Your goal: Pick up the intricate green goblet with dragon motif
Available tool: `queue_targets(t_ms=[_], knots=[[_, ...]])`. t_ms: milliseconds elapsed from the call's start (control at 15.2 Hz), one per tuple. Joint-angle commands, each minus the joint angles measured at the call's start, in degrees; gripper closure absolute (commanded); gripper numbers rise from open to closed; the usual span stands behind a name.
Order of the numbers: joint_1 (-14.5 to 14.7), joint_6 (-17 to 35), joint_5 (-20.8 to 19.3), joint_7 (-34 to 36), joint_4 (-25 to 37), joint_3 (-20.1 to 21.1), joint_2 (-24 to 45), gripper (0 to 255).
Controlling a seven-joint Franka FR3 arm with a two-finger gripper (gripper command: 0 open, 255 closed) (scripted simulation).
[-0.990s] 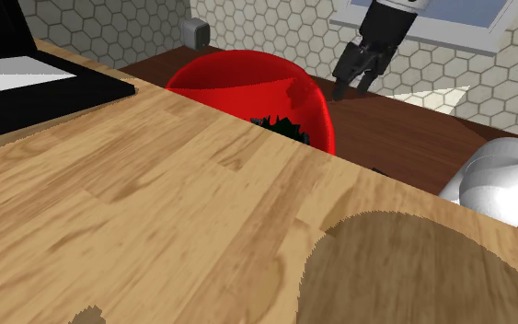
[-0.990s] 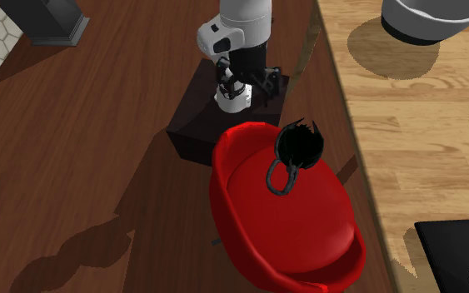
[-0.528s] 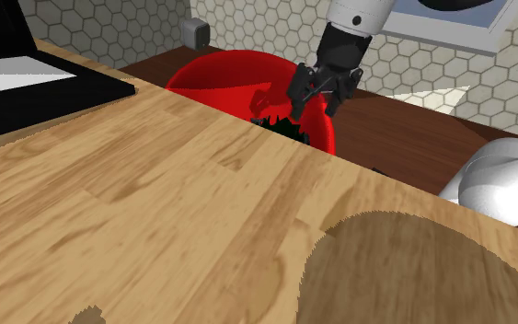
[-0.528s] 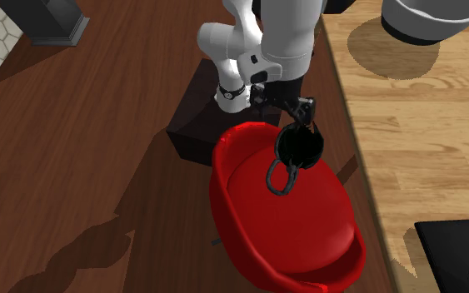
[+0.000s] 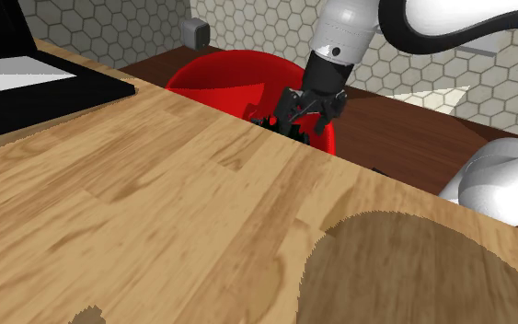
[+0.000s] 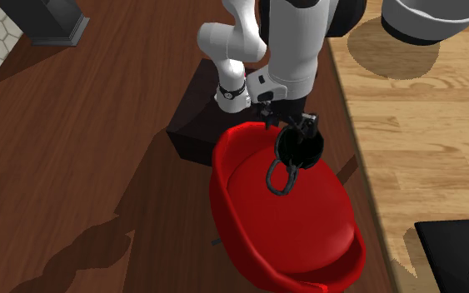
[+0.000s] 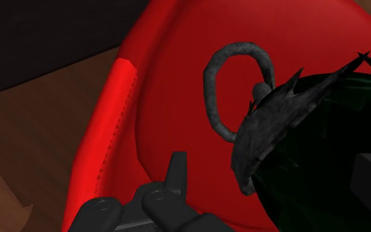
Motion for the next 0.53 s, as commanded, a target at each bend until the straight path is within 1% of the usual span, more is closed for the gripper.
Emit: queue_targets(t_ms=[0, 66, 132, 462], knots=[[0.10, 1.26, 0.29, -0.18, -1.16, 0.30, 0.09, 0], [0.10, 1.26, 0.29, -0.18, -1.16, 0.29, 0.08, 0], [0.13, 1.10, 0.29, -0.15, -1.11, 0.26, -0.02, 255], [0.11, 1.12, 0.27, -0.17, -1.09, 0.25, 0.02, 255]])
